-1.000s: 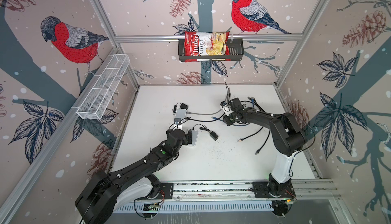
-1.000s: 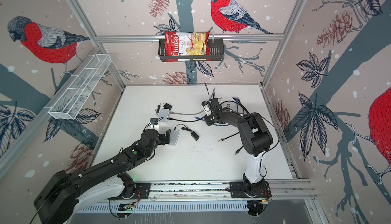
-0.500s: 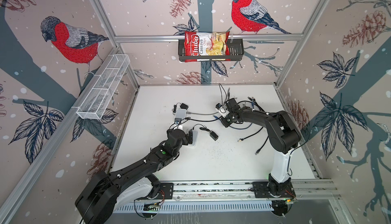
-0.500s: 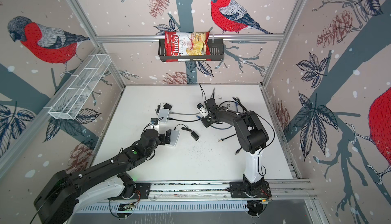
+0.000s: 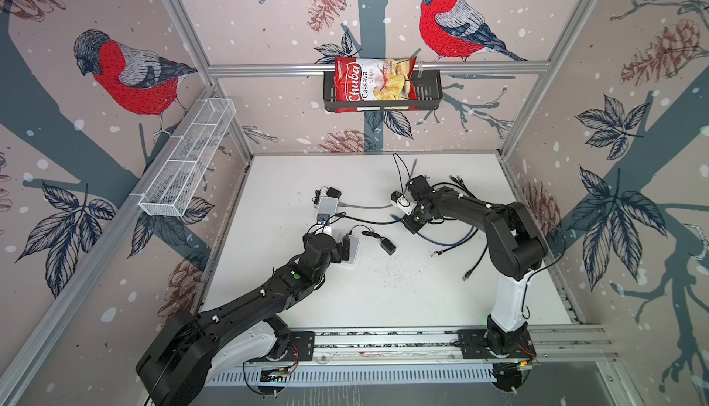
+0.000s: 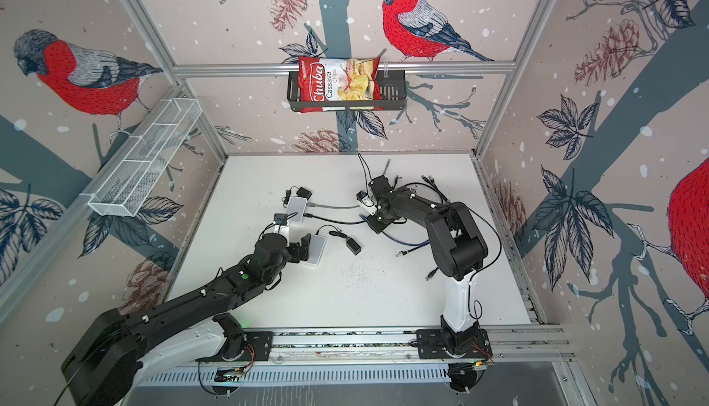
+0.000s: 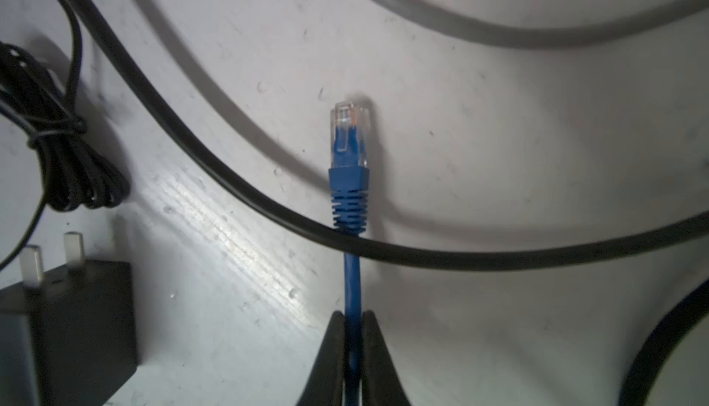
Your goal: Insert the plug into the switch port
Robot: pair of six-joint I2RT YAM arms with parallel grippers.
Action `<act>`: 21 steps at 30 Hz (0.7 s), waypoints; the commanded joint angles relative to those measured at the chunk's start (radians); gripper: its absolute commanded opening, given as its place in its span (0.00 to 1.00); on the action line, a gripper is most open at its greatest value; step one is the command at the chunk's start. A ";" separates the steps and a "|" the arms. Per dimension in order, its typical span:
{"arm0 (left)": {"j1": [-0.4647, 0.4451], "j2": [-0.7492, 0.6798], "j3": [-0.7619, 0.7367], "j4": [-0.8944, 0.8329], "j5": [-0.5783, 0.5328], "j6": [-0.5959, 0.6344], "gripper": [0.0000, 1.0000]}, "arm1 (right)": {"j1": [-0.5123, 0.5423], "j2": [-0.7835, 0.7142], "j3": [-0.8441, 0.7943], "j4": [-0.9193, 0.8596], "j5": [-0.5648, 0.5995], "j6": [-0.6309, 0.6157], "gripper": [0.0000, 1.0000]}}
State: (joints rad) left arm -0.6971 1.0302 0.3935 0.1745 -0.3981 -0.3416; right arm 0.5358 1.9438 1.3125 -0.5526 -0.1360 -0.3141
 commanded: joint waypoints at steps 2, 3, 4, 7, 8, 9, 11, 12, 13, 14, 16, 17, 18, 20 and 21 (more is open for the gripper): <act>0.001 -0.004 0.003 0.025 -0.010 -0.005 0.97 | 0.004 -0.005 0.021 -0.108 -0.053 -0.034 0.12; 0.001 -0.005 0.002 0.025 -0.010 -0.004 0.97 | 0.003 -0.006 0.028 -0.124 -0.080 -0.047 0.12; 0.001 -0.007 0.001 0.025 -0.012 -0.004 0.97 | 0.003 -0.007 0.033 -0.136 -0.108 -0.062 0.12; 0.001 -0.009 -0.002 0.024 -0.012 -0.006 0.97 | 0.002 -0.015 0.051 -0.152 -0.154 -0.084 0.12; 0.001 -0.009 0.000 0.024 -0.012 -0.005 0.97 | 0.001 -0.019 0.056 -0.138 -0.148 -0.076 0.13; 0.001 -0.009 -0.003 0.026 -0.012 -0.005 0.97 | 0.000 -0.023 0.065 -0.115 -0.135 -0.061 0.13; 0.001 -0.008 -0.005 0.032 -0.012 -0.006 0.97 | -0.011 -0.023 0.095 -0.066 -0.114 -0.016 0.14; 0.001 -0.006 -0.006 0.034 -0.012 -0.005 0.97 | -0.019 -0.020 0.121 -0.049 -0.112 0.012 0.14; 0.001 -0.004 -0.005 0.034 -0.012 -0.006 0.97 | -0.027 -0.013 0.151 -0.043 -0.116 0.036 0.14; 0.001 -0.003 -0.005 0.033 -0.012 -0.008 0.97 | -0.033 -0.005 0.179 -0.050 -0.124 0.047 0.14; 0.001 -0.004 -0.007 0.031 -0.013 -0.009 0.97 | -0.037 0.024 0.248 -0.096 -0.115 0.051 0.12; 0.001 -0.003 -0.008 0.030 -0.013 -0.011 0.97 | -0.039 0.035 0.272 -0.119 -0.108 0.051 0.12; 0.001 -0.005 -0.009 0.028 -0.013 -0.010 0.97 | -0.041 0.046 0.293 -0.147 -0.115 0.045 0.12; 0.001 -0.009 -0.013 0.029 -0.015 -0.011 0.97 | -0.043 0.052 0.297 -0.178 -0.129 0.031 0.16; 0.001 -0.010 -0.016 0.031 -0.017 -0.012 0.97 | -0.041 0.045 0.278 -0.176 -0.133 0.022 0.20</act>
State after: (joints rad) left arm -0.6971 1.0248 0.3828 0.1745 -0.3981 -0.3439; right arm 0.4938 1.9881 1.5963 -0.6590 -0.2459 -0.2859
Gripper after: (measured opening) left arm 0.967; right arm 0.186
